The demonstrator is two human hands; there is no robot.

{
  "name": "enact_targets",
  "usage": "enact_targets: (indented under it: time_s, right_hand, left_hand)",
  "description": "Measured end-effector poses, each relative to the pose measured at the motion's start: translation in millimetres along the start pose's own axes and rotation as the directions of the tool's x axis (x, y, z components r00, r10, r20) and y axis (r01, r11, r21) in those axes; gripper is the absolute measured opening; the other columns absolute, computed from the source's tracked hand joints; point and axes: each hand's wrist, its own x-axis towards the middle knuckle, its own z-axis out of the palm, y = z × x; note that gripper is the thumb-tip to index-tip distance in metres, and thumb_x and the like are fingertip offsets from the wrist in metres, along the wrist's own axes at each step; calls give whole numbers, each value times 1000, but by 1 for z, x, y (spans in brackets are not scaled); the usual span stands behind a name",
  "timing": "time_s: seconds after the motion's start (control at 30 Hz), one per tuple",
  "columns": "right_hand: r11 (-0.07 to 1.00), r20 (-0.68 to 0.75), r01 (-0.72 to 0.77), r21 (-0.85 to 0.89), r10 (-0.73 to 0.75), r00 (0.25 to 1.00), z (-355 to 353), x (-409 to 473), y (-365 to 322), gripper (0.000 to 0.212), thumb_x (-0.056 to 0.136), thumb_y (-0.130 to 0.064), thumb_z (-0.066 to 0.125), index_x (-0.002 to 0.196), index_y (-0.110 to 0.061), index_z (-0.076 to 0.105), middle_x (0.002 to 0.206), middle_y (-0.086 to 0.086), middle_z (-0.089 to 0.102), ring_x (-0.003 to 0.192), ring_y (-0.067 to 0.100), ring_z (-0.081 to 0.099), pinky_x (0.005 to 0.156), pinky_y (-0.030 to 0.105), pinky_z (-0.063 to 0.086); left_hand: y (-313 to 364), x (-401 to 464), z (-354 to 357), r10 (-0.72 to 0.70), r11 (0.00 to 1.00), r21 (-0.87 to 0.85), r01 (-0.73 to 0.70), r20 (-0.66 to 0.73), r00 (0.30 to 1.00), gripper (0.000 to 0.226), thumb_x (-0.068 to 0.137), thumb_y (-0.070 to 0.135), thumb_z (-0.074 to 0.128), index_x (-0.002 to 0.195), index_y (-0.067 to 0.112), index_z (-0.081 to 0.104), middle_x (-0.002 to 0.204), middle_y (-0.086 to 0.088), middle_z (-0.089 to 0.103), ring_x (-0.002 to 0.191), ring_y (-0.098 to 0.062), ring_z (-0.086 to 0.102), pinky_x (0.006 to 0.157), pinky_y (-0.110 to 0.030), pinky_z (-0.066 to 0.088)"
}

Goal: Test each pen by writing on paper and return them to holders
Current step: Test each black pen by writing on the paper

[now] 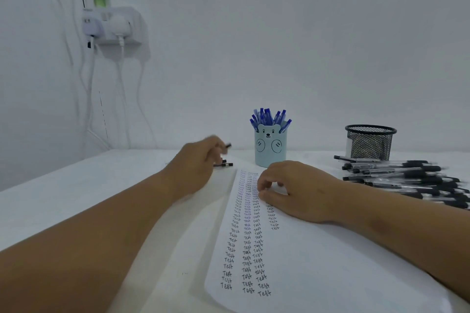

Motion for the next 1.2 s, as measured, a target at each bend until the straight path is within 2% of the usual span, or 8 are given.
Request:
enact_targets:
  time_s: [0.07,0.1,0.17,0.23,0.3,0.53,0.8,1.2]
  right_hand:
    - [1000,1,3,0,-3,1000,0,0,0,21,98,-47,52,106,-32,66,106,-16,60,98,1,50,92,27,45]
    - [1000,2,7,-2,-7,1000,0,0,0,21,99,-47,52,106,-32,65,106,-17,60,98,1,50,91,26,44]
    - [1000,0,8,2,-8,1000,0,0,0,21,99,-47,52,106,-32,65,105,-17,60,97,0,49,90,25,44]
    - [1000,-4,6,7,-6,1000,0,0,1,20,98,-46,53,105,-32,65,104,-17,60,96,0,49,89,25,43]
    - [1000,3,7,7,-7,1000,0,0,0,20,99,-47,52,105,-32,65,105,-17,60,97,1,49,89,24,43]
    - [1000,17,8,11,-8,1000,-1,-1,-1,20,99,-47,52,106,-33,65,106,-16,59,97,0,48,87,22,40]
    - [1000,11,0,12,-1,1000,-3,-1,-3,19,99,-45,53,105,-32,65,105,-16,60,97,1,48,87,23,42]
    - [997,-10,-75,36,75,997,-5,-4,-5,29,97,-58,48,118,-39,56,107,-22,62,98,3,54,86,27,47]
  left_hand:
    - [13,6,-4,-57,931,-364,-23,-206,977,32,110,19,33,91,24,59,70,1,61,64,-16,52,65,-26,45]
    - [21,8,-8,-151,831,-555,-19,-259,954,34,111,18,30,90,20,57,63,-1,53,60,-18,47,63,-30,43]
    - [34,10,-15,-354,489,-872,15,-183,917,34,109,21,29,86,17,53,58,0,40,52,-17,36,57,-30,36]
    - [38,10,-20,-435,130,-990,53,-9,901,39,107,36,31,78,16,49,57,1,32,47,-15,28,54,-28,31]
    - [35,8,-23,-453,-19,-998,63,65,889,49,103,50,32,70,15,45,56,1,27,47,-15,23,54,-27,27]
    - [39,3,-28,-400,-148,-988,40,96,912,45,92,46,35,58,17,34,53,3,18,45,-14,15,50,-24,23]
    - [48,1,-22,-347,-94,-994,56,85,934,27,68,38,43,55,17,32,51,3,17,44,-15,15,49,-23,25]
    - [49,2,-21,-318,-108,-993,43,75,945,23,69,33,43,58,15,34,56,0,22,47,-18,24,54,-26,37]
